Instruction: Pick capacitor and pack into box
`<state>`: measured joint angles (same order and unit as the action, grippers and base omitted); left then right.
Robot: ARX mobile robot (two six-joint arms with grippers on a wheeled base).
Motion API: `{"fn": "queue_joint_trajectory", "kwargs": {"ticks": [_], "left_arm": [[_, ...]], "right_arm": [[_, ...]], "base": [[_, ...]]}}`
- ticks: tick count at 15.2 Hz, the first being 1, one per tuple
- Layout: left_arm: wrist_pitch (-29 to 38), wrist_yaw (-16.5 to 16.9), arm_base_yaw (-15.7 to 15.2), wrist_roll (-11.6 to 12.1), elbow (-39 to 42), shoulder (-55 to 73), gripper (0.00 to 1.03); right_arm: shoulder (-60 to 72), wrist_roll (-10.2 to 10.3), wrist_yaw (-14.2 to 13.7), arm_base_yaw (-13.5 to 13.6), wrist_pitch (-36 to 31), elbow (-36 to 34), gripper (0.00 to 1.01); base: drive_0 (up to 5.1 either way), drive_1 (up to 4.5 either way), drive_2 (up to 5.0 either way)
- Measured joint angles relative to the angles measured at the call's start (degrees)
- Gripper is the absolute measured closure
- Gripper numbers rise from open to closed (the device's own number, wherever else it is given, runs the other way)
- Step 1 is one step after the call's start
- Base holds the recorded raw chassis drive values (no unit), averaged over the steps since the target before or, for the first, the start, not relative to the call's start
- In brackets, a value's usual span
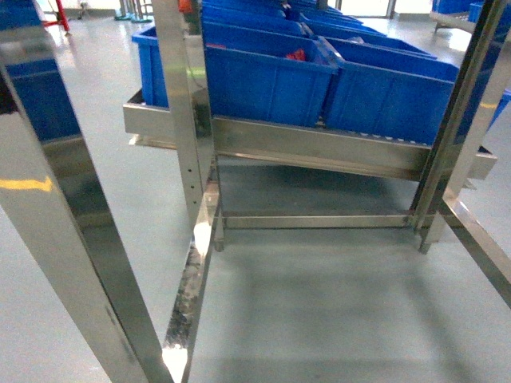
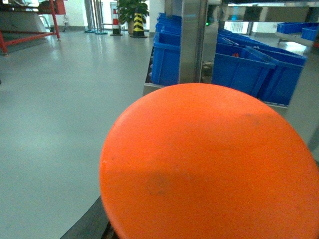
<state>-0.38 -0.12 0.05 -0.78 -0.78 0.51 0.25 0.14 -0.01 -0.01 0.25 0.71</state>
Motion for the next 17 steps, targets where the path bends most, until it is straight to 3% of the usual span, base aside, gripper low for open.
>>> {"fn": "queue_joint_trajectory", "kwargs": {"ticks": [7,17], "left_arm": [[0.0,0.0,0.0,0.0,0.0,0.0,0.59],[0.0,0.1,0.0,0.0,0.0,0.0,0.59]], "right_arm": [[0.0,0.0,0.0,0.0,-0.3,0.0,0.03],[0.0,0.0,0.0,0.0,0.1,0.0,0.03]], "base": [[-4.9,2.61,2.3],[-4.7,1.45,3.6]]}}
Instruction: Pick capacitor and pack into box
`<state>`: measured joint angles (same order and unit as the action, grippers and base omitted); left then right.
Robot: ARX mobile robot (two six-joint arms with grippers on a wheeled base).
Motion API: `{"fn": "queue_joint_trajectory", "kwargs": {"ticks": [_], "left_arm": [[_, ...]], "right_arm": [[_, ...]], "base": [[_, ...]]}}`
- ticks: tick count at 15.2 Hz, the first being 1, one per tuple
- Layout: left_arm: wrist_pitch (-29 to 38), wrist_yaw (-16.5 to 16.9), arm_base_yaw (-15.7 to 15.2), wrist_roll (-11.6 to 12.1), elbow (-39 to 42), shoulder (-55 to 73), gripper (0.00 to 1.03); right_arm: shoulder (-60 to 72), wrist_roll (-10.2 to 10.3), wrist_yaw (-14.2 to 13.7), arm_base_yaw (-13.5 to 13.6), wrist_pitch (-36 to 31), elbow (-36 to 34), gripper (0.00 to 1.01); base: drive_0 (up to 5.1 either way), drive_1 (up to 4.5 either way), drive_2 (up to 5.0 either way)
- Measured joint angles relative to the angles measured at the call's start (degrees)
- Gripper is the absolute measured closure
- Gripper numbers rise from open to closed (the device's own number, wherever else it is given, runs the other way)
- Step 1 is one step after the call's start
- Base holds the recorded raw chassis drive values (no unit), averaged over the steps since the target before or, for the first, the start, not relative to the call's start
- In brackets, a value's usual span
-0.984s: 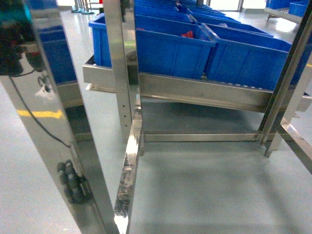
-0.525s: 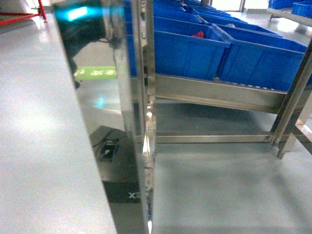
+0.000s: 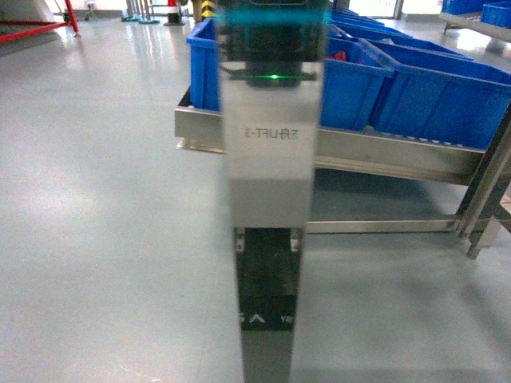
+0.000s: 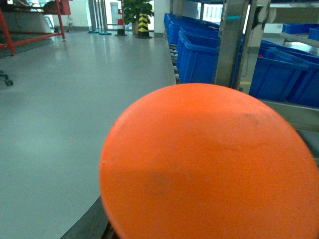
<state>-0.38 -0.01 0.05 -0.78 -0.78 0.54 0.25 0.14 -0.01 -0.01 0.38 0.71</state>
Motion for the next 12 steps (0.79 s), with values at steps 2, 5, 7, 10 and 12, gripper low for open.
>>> {"fn": "queue_joint_trajectory", "kwargs": {"ticks": [2,5,7,10,12], "left_arm": [[0.1,0.0,0.0,0.0,0.0,0.0,0.59],[0.0,0.0,0.0,0.0,0.0,0.0,0.59],[0.0,0.0,0.0,0.0,0.0,0.0,0.59],[0.0,0.0,0.0,0.0,0.0,0.0,0.59],[0.0,0.0,0.0,0.0,0.0,0.0,0.59]], "right_arm": [[0.0,0.0,0.0,0.0,-0.1,0.0,0.03],[0.0,0.0,0.0,0.0,0.0,0.0,0.03],[0.0,0.0,0.0,0.0,-0.1,0.0,0.03],[0.0,0.0,0.0,0.0,-0.2,0.0,0.03],[0.0,0.0,0.0,0.0,-0.1,0.0,0.03]], "base": [[-4.7,1.6,3.5],[-5.0,2.02,2.7],[-4.7,1.34,3.7],[-4.9,2.54,2.5],[-4.9,2.53,2.5]]}}
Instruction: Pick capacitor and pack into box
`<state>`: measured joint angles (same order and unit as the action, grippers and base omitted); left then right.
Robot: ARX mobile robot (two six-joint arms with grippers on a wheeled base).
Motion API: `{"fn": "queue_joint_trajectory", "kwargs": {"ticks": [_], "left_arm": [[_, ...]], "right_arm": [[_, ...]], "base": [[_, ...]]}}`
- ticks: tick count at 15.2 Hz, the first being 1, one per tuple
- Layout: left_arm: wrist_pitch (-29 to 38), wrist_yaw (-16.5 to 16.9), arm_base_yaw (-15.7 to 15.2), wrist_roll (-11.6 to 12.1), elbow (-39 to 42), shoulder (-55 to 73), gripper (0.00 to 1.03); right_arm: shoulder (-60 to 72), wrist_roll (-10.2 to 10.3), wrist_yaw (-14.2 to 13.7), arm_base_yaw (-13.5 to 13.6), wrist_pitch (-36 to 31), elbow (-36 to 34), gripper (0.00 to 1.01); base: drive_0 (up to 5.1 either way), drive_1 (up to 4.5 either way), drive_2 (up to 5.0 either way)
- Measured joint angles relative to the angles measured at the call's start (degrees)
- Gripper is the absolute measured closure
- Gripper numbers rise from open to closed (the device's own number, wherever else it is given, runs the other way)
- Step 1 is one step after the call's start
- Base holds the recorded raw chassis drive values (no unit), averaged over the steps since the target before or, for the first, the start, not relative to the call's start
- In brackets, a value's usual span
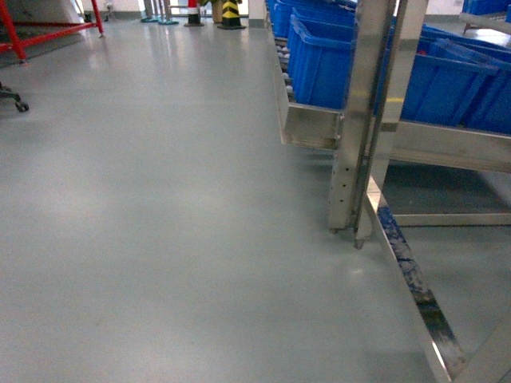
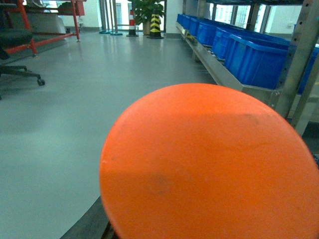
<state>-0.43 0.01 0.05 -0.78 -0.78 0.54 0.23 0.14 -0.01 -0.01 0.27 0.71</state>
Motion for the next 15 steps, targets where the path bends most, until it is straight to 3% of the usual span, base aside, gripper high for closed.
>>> {"fn": "queue_joint_trajectory", "kwargs": {"ticks": [15], "left_arm": [[0.0,0.0,0.0,0.0,0.0,0.0,0.59]], "right_arm": [[0.0,0.0,0.0,0.0,0.0,0.0,0.03]], "base": [[-5.0,2.44,2.4]]}}
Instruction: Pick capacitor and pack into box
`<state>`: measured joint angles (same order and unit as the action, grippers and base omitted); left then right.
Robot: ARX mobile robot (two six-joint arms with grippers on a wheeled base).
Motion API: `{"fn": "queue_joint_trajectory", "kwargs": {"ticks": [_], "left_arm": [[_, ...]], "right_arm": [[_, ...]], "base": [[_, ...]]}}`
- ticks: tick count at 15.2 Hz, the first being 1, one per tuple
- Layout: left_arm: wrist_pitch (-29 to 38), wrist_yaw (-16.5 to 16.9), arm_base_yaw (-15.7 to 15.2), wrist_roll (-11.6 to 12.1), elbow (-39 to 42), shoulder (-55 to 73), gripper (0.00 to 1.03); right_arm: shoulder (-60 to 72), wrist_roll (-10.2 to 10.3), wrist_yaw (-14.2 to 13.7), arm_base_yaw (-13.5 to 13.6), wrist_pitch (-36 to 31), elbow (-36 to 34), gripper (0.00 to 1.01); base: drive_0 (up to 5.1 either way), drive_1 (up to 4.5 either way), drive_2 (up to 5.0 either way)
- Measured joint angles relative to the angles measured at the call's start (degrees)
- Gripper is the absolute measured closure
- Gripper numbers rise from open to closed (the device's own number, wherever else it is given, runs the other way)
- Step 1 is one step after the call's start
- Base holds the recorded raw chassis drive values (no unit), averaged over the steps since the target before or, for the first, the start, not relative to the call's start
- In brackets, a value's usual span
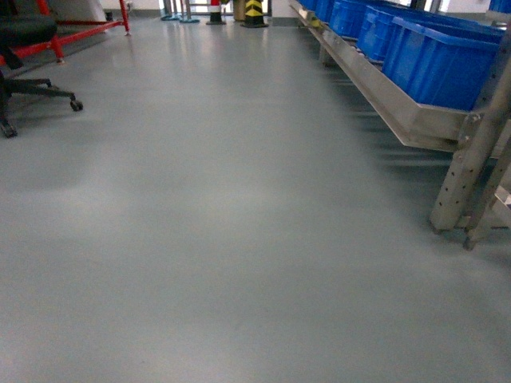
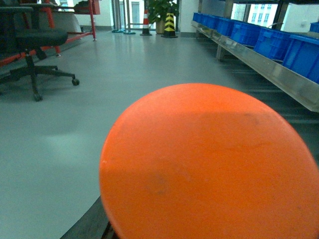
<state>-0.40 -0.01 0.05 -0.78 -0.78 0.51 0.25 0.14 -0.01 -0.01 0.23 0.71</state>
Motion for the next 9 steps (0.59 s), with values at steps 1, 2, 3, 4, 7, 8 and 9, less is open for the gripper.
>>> {"fn": "queue_joint_trajectory", "kwargs": {"ticks": [1,2,3,4,7,8,9], "left_arm": [[0.2,0.0,0.0,0.0,0.0,0.0,0.59],[0.1,-0.1,0.0,0.0,0.0,0.0,0.59],[0.2,0.0,0.0,0.0,0.0,0.0,0.59],[0.0,0.0,0.0,0.0,0.0,0.0,0.59],[0.1,-0.1,0.0,0.0,0.0,0.0,0.59],[0.0,0.0,0.0,0.0,0.0,0.0,0.59],[0.0,0.0,0.0,0.0,0.0,0.0,0.59]], "right_arm": [[0.0,0.0,0.0,0.0,0.1,0.0,0.03],[0.0,0.0,0.0,0.0,-0.2,0.0,0.03],[0.0,0.0,0.0,0.0,-0.1,0.0,0.03],[0.0,0.0,0.0,0.0,0.1,0.0,0.03],[0.0,0.0,0.0,0.0,-0.2,0.0,0.03],[0.0,0.0,0.0,0.0,0.2,0.0,0.03],[0.0,0.0,0.0,0.0,-0.1,0.0,0.03]], "base": [[-5.0,2.41,2.4],[-5.0,2.45,2.4],[-5.0,2.45,2.4],[-5.0,2.45,2.4],[-4.9,2.54,2.5],[-4.9,2.54,2.5],[-4.9,2.54,2.5]]}}
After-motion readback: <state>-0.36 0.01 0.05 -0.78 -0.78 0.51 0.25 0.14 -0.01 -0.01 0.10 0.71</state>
